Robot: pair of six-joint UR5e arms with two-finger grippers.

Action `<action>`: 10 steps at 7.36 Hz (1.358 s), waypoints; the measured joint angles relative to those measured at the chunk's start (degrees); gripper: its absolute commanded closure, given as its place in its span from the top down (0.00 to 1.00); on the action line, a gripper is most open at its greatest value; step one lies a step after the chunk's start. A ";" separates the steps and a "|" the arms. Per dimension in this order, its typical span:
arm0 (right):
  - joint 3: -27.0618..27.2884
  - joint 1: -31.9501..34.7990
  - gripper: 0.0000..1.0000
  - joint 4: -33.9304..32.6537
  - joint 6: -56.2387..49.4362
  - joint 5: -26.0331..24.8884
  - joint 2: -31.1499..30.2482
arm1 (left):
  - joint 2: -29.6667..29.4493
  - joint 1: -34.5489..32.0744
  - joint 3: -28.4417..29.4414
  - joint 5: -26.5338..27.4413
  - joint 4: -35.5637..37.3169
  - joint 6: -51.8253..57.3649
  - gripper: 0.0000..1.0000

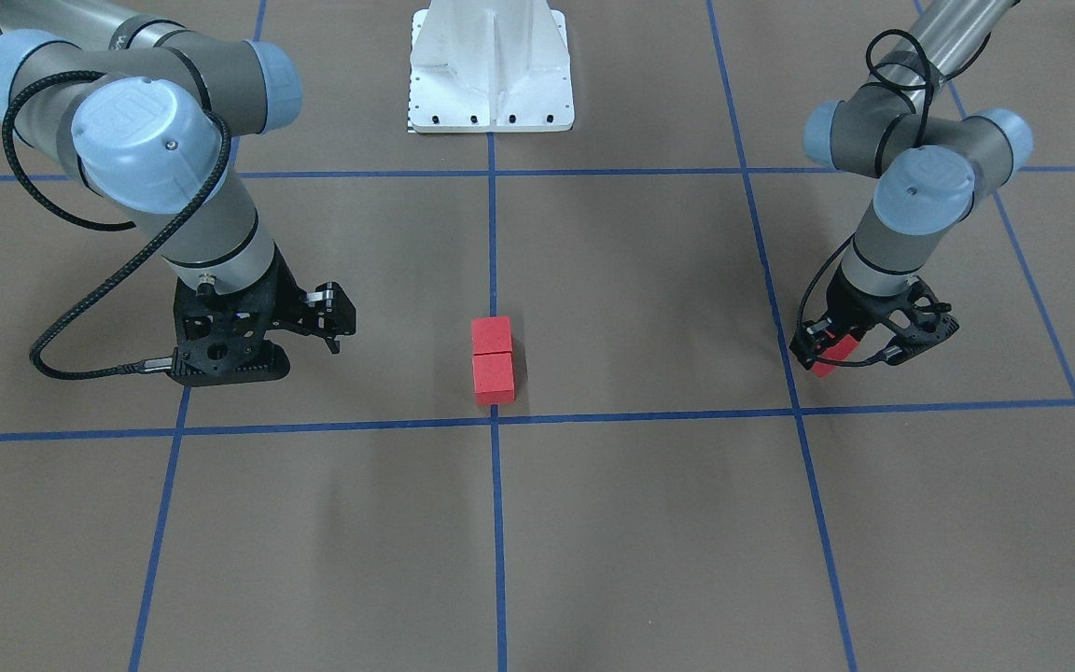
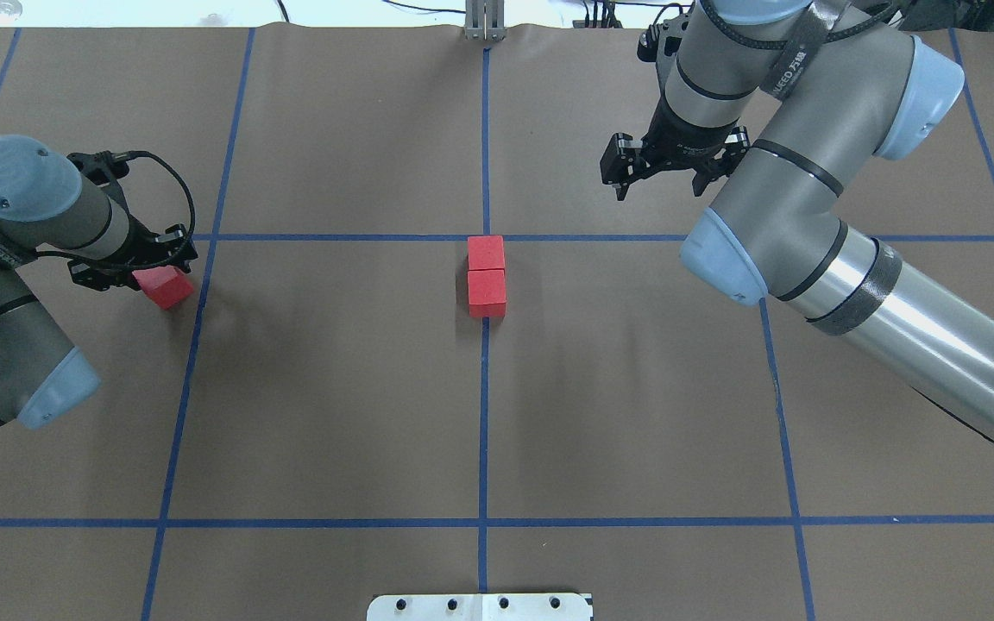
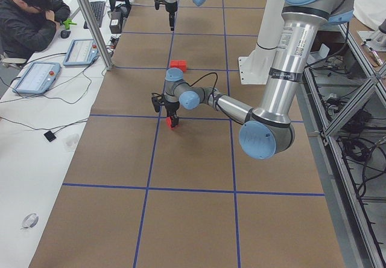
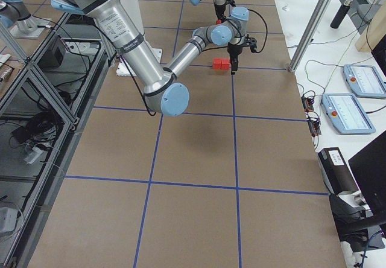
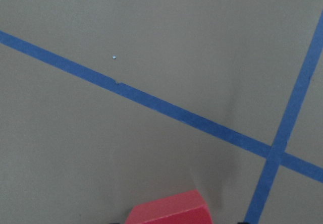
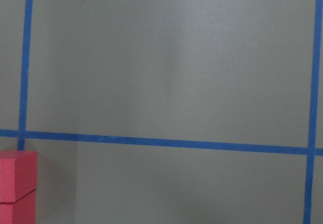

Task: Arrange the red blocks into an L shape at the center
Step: 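Reach the left gripper to the red cube near the edge and grasp, then lift the red cube with the left gripper and carry it toward the center cubes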

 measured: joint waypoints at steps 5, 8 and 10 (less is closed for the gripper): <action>0.00 -0.12 0.99 0.00 -0.23 0.03 -0.27 | -0.04 -0.06 0.37 0.03 0.08 0.16 0.69; 0.01 -0.18 0.99 0.00 -0.31 -0.07 -0.36 | -0.11 -0.39 0.50 0.09 0.14 0.20 0.02; 0.04 -0.23 0.99 0.00 -0.32 -0.13 -0.52 | -0.22 -0.83 0.11 0.02 0.40 0.02 0.00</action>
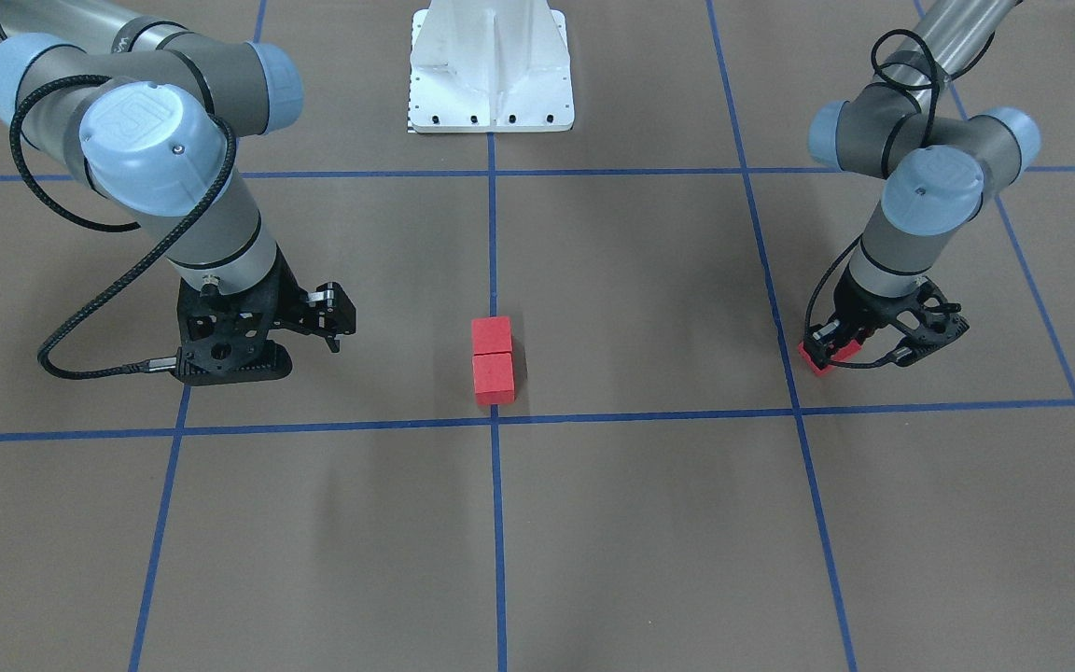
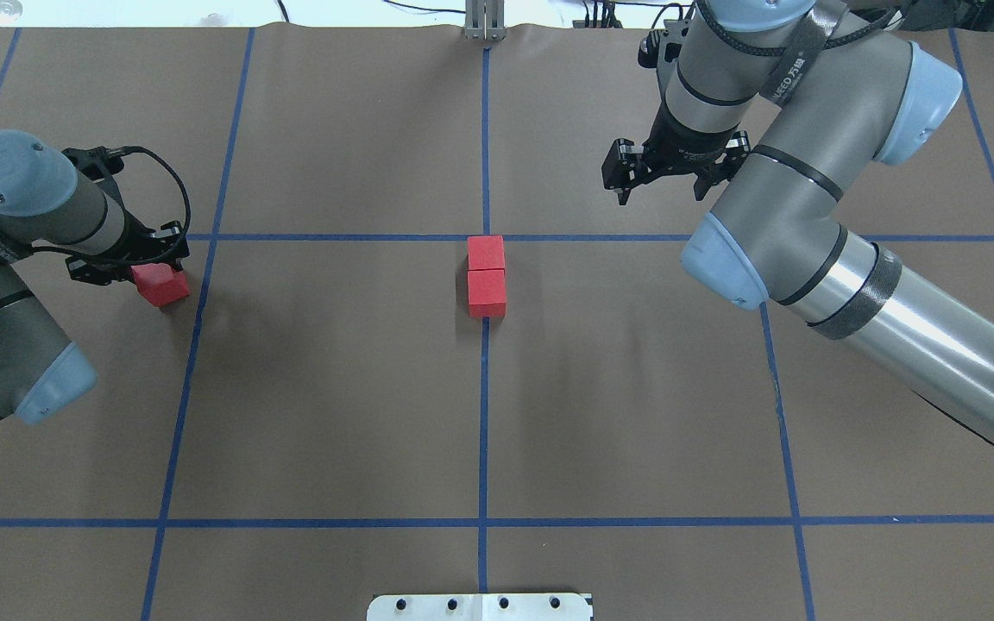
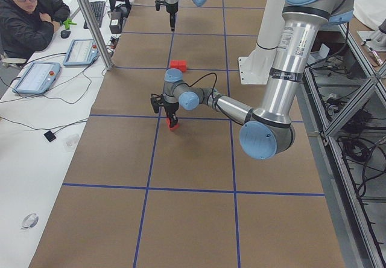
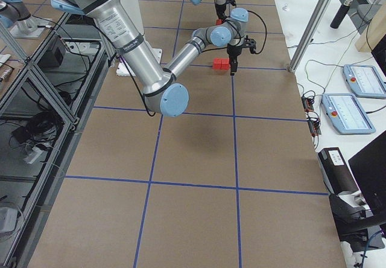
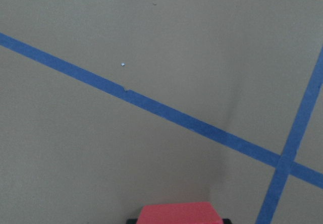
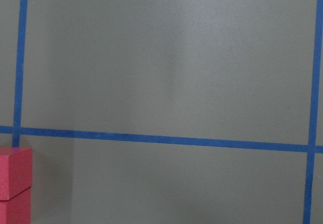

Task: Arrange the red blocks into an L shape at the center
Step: 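Lift the red cube with the left gripper and carry it toward the center cubes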

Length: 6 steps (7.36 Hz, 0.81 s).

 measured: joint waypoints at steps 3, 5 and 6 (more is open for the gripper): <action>0.42 -0.01 0.99 0.96 0.00 -0.01 -0.98 | -6.36 -3.64 -1.18 -0.50 10.12 0.15 0.00; 2.04 0.40 0.99 2.72 -0.06 0.10 -2.47 | -17.11 -4.36 -1.66 -1.14 25.57 -3.64 0.00; 2.50 0.73 0.99 4.79 -0.10 0.11 -3.77 | -20.38 -4.27 -1.20 -2.50 28.15 -8.97 0.00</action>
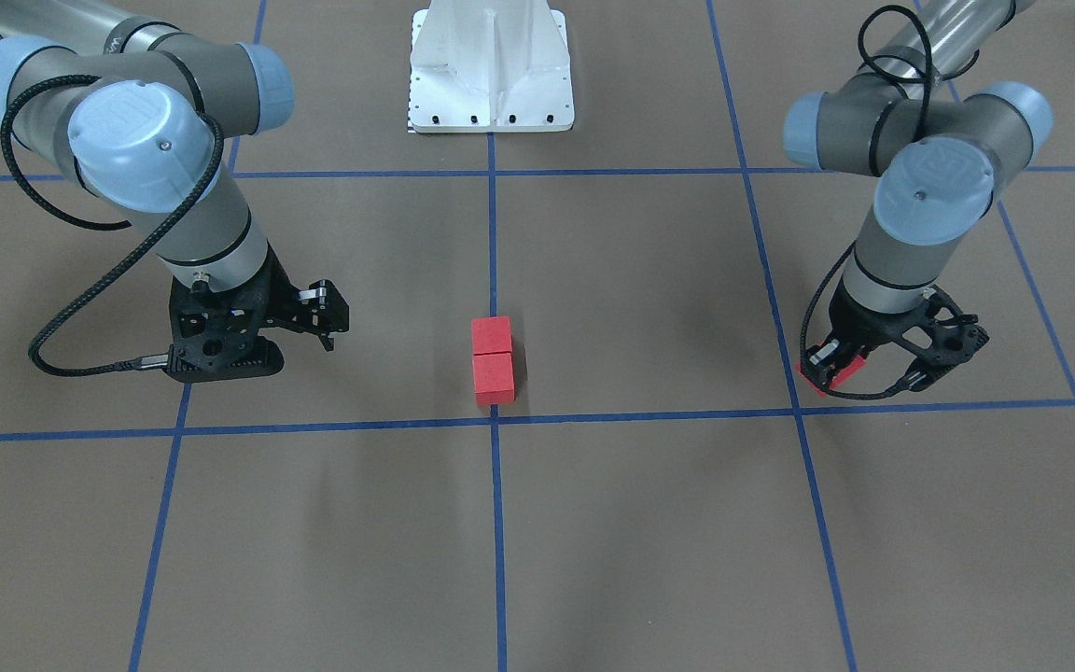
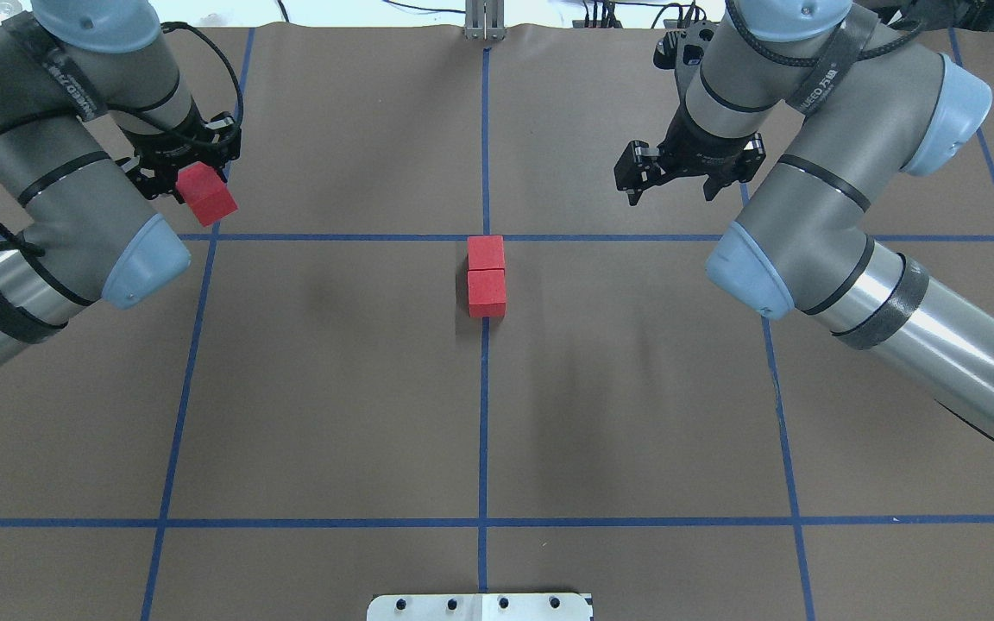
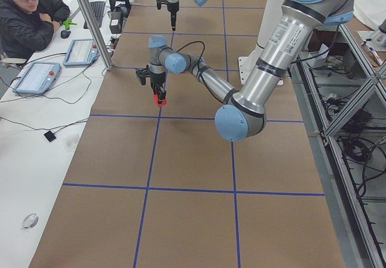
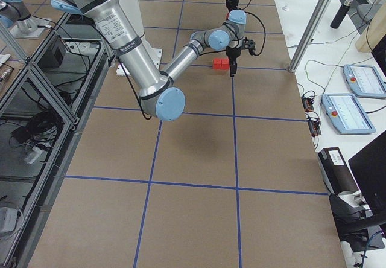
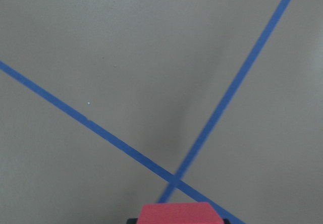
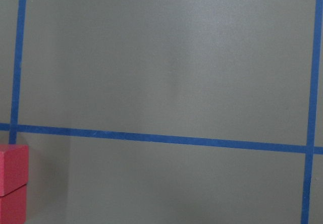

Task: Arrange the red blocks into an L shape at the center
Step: 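Lift the red cube with the left gripper and carry it toward the center cubes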

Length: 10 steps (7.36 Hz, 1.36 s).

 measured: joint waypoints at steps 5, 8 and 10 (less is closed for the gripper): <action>-0.01 6.74 0.99 9.43 -8.53 0.48 -11.06 | -16.76 7.88 17.06 -2.35 -3.50 -31.11 0.00; -2.53 14.52 0.99 9.28 -17.47 3.98 -14.71 | -21.39 9.32 27.19 -2.11 -11.84 -41.41 0.00; -3.90 17.43 0.99 9.33 -19.28 6.79 -15.20 | -21.83 10.15 28.01 -0.66 -12.60 -47.71 0.00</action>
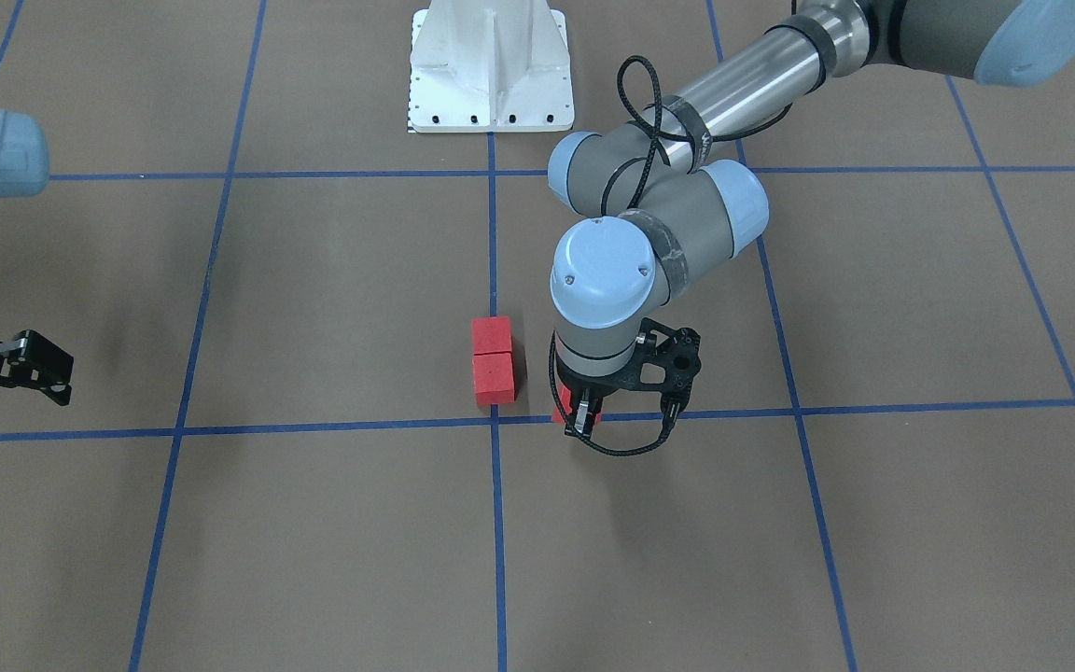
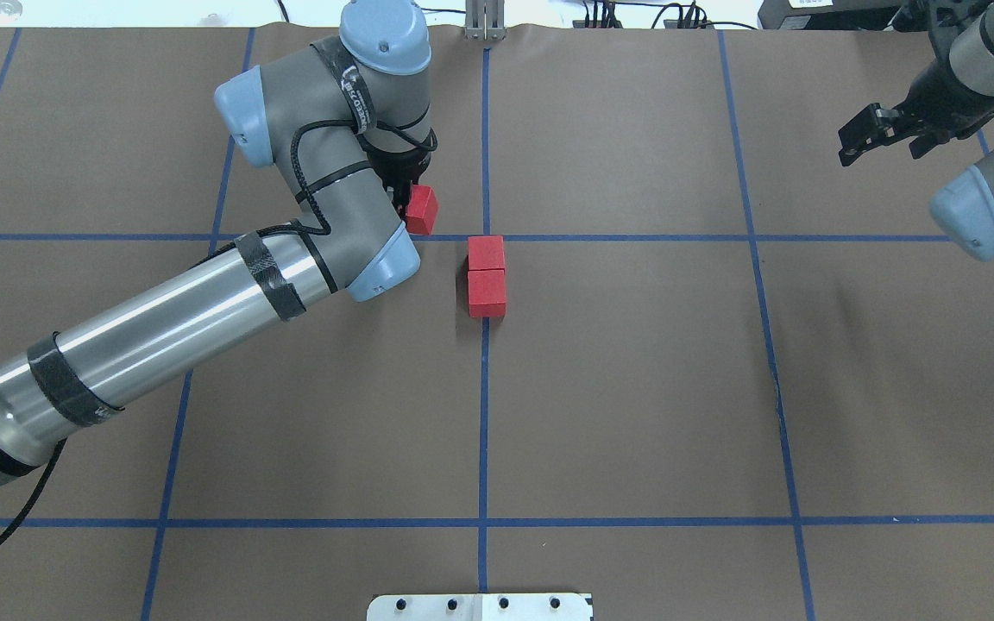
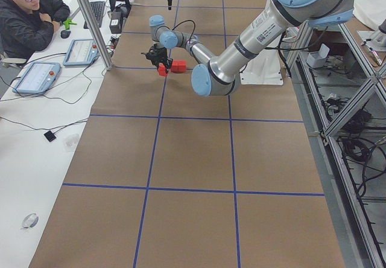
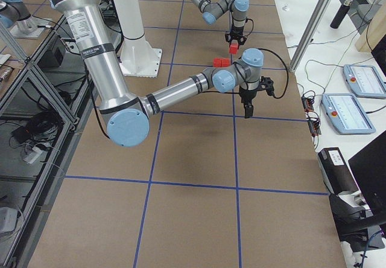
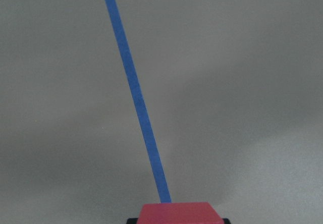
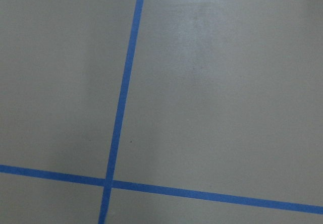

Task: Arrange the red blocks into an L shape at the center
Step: 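Lift the red cube with the left gripper and carry it toward the center cubes, then lower the held cube beside the farther center cube with the left gripper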

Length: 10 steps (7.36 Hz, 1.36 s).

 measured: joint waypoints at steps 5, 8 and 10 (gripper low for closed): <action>-0.97 0.67 0.99 0.26 -0.22 0.71 -0.11 | -0.18 3.10 0.16 3.57 0.12 -8.68 0.00; -1.09 0.67 0.99 0.37 -0.22 0.63 -0.18 | -0.41 4.22 0.21 3.60 1.12 -11.09 0.00; -1.10 0.68 0.99 0.33 -0.20 0.55 -0.20 | -0.73 4.30 0.24 3.68 1.18 -13.21 0.00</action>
